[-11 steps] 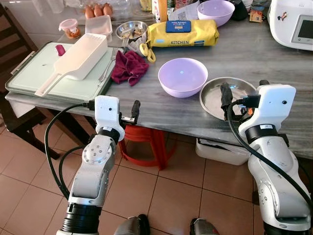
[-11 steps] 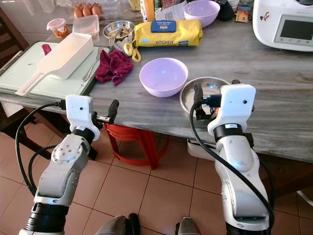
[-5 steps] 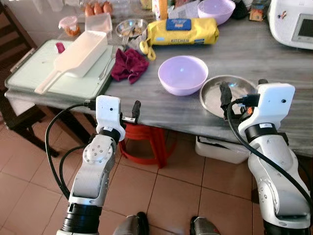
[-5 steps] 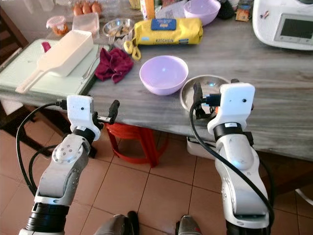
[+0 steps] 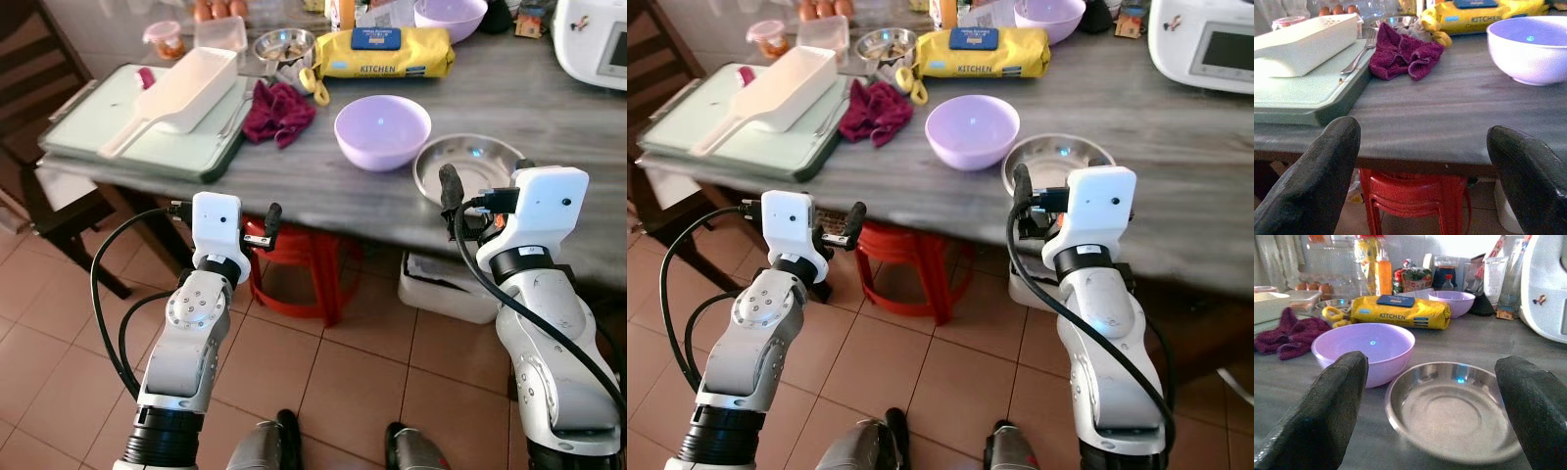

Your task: Setting the table

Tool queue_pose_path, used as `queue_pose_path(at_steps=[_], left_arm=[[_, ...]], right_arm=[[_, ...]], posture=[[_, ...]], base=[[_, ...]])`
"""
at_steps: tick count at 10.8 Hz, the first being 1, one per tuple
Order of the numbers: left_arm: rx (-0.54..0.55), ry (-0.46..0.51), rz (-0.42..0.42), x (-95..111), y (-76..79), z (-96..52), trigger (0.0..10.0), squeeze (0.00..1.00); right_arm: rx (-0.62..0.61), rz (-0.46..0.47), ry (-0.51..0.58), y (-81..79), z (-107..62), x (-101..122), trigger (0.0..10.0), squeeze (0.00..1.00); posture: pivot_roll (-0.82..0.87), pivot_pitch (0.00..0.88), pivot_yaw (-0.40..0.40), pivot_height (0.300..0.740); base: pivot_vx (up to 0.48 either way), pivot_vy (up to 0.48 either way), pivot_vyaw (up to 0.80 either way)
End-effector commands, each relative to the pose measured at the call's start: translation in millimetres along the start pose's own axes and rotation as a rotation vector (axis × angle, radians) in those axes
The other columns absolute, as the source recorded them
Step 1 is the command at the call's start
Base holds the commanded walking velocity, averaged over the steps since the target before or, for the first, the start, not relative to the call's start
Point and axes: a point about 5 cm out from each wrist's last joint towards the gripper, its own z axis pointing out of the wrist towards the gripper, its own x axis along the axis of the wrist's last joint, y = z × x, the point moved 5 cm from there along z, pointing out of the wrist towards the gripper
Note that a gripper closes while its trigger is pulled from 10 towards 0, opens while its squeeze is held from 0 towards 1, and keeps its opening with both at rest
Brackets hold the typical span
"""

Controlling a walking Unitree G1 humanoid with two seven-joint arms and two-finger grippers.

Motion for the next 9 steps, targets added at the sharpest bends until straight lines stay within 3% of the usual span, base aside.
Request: queue_pose_path(at_steps=[1, 9], left_arm=[[0.017, -0.022, 0.012, -5.4, -4.7, -1.8, 10.0, 0.0], [0.009, -0.025, 0.018, -6.4, -3.2, -3.5, 10.0, 0.0]], right_arm=[[-0.004, 0.009, 0.005, 0.6, -0.9, 1.4, 10.0, 0.0], [-0.021, 0.005, -0.005, 5.2, -0.6, -1.0, 10.0, 0.0]], posture=[[-0.15, 0.174, 0.114, 0.74], [-0.15, 0.18, 0.114, 0.74]], base=[[-0.334, 0.0, 0.0], [-0.311, 0.0, 0.0]])
